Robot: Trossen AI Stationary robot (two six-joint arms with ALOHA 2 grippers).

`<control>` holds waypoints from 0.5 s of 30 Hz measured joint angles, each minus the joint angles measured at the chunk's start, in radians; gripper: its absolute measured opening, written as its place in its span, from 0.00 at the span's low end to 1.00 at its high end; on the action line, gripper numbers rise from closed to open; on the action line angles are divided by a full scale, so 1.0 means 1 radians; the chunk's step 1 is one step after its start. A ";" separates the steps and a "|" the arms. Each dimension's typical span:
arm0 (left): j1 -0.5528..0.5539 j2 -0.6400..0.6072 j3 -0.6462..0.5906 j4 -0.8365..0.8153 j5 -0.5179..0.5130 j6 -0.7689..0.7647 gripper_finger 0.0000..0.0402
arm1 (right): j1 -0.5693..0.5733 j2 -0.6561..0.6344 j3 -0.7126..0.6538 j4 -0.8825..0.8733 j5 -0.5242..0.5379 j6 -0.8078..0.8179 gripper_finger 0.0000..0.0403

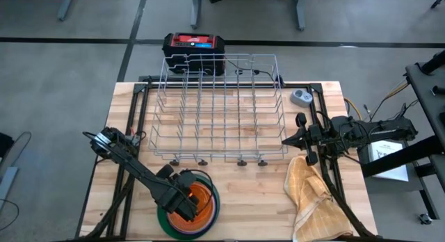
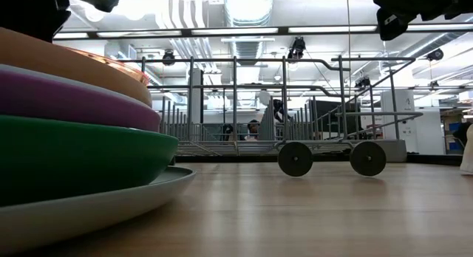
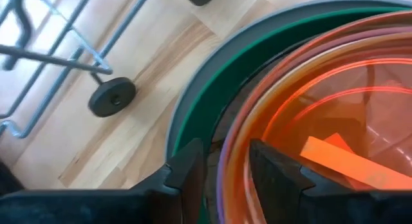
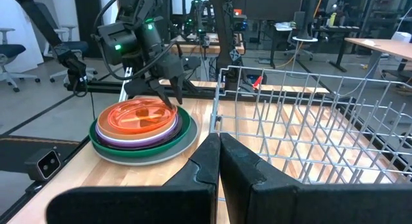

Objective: Sort dishes
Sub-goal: Put the transparent orange plate into the dish rack

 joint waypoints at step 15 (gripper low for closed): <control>0.000 0.000 -0.046 0.034 0.007 0.012 0.28 | 0.000 0.000 0.000 0.000 0.000 0.000 0.01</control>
